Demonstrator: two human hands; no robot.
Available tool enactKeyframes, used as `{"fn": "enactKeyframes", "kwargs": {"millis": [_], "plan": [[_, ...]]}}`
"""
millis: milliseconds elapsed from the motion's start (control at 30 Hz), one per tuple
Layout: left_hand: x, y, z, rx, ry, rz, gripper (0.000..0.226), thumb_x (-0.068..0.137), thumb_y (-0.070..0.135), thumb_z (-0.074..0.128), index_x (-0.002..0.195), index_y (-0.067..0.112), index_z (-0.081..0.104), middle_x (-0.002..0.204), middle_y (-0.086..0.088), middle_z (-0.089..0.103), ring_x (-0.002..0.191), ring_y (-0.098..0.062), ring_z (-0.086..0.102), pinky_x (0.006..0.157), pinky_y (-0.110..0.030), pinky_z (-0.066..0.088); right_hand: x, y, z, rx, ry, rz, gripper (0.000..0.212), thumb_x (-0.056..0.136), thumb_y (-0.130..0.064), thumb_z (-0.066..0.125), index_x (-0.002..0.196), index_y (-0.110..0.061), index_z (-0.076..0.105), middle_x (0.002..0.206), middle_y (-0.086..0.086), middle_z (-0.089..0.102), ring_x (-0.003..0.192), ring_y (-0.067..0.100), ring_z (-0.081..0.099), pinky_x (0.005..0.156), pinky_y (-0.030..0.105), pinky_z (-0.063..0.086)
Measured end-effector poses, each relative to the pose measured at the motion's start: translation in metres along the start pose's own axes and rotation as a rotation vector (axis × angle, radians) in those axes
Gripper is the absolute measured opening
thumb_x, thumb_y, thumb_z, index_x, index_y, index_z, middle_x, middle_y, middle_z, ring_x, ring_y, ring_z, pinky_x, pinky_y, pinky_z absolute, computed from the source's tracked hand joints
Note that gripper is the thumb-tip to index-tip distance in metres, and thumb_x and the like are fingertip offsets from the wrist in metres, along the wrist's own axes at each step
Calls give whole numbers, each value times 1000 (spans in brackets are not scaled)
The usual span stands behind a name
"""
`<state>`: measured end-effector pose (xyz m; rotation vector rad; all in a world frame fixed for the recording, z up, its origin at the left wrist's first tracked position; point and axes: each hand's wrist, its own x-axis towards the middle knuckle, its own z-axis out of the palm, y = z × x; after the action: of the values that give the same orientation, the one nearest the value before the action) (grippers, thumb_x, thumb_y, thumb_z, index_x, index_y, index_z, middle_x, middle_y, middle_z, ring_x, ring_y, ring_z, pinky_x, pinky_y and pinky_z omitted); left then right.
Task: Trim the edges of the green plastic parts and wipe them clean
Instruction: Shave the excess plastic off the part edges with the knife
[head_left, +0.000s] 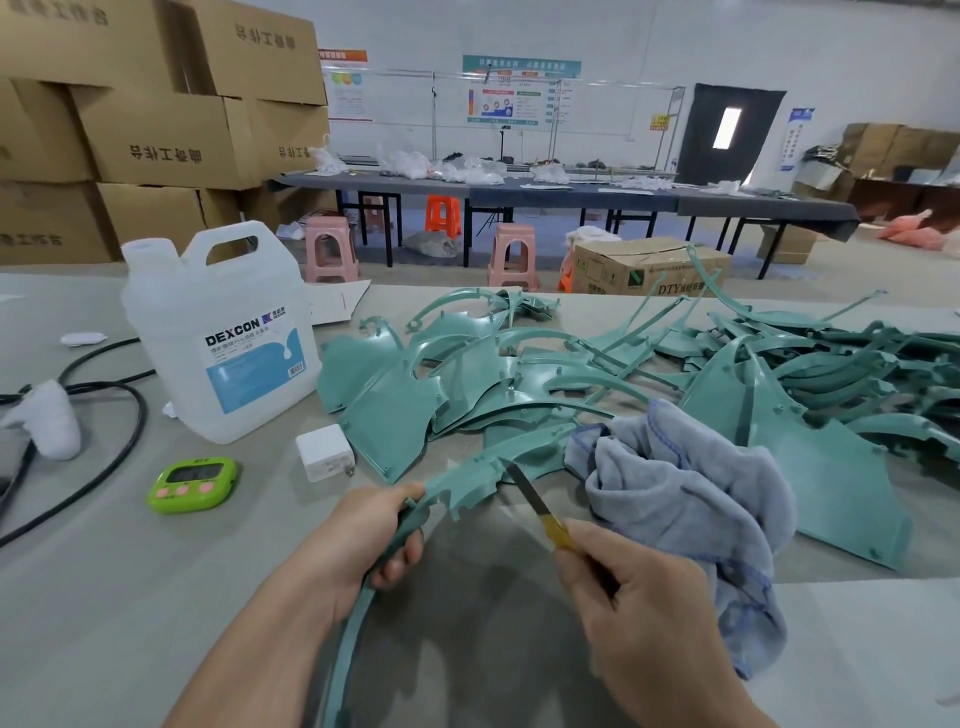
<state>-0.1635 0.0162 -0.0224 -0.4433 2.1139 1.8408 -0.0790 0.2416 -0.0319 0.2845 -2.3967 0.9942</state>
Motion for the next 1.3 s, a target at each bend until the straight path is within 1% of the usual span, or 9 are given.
{"fn": "enactKeyframes", "kwargs": {"millis": [133,233,333,600,733,867,1000,1100,1300], "plan": [[-1,0,1,0,-3,10,47,104,34,48,65,9,53,41,-6,48,28,-14,33,35,-13,21,3,2,0,-11,121,102,9,90,-23,72,89,-32,74,59,-12,61,54,7,56,56,18,46],[1,-2,2,16,1,12,48,104,35,47,64,8,53,41,-6,49,28,-14,33,35,-13,20,3,2,4,-31,49,109,7,91,-21,73,85,-22,72,59,-3,61,57,15,56,57,27,47],[3,-2,2,-21,7,-4,42,104,33,48,71,8,54,43,-7,50,28,-14,32,34,-12,21,-2,-3,5,47,-36,77,8,90,-20,74,91,-28,74,58,-4,60,53,13,56,54,27,48],[7,-2,5,-65,21,-31,33,103,30,49,79,8,54,45,-9,52,28,-14,32,33,-13,22,2,2,0,49,83,52,32,84,-10,80,97,-38,78,62,-17,64,53,1,58,54,9,44],[9,-3,8,-69,22,-23,33,104,29,48,80,7,55,45,-8,52,28,-14,32,34,-12,23,2,0,3,10,27,32,38,83,-12,82,105,-41,70,70,-27,67,61,-7,62,58,3,41],[9,-4,7,-61,16,-15,34,104,29,48,79,7,55,46,-8,52,28,-14,33,34,-12,23,1,2,10,-12,-75,-15,27,80,-12,85,100,-29,81,73,-45,59,79,-17,65,70,-5,40],[6,-3,5,-60,-24,-25,35,104,30,47,77,9,55,47,-7,51,29,-13,32,34,-12,22,6,6,8,-68,27,7,17,86,-20,81,98,-33,78,78,-21,72,68,-5,65,65,6,46],[4,-3,4,-67,-42,-33,35,105,29,47,76,10,53,46,-6,50,28,-12,32,34,-12,21,10,7,2,-56,210,45,16,85,-18,81,96,-30,81,81,-21,73,72,-11,63,67,-3,40],[4,-3,3,-73,-66,-56,33,104,30,48,80,9,53,47,-7,49,28,-12,31,34,-12,21,3,3,11,-91,156,-86,8,90,-24,75,96,-29,77,70,-12,69,61,-1,62,58,12,45]]}}
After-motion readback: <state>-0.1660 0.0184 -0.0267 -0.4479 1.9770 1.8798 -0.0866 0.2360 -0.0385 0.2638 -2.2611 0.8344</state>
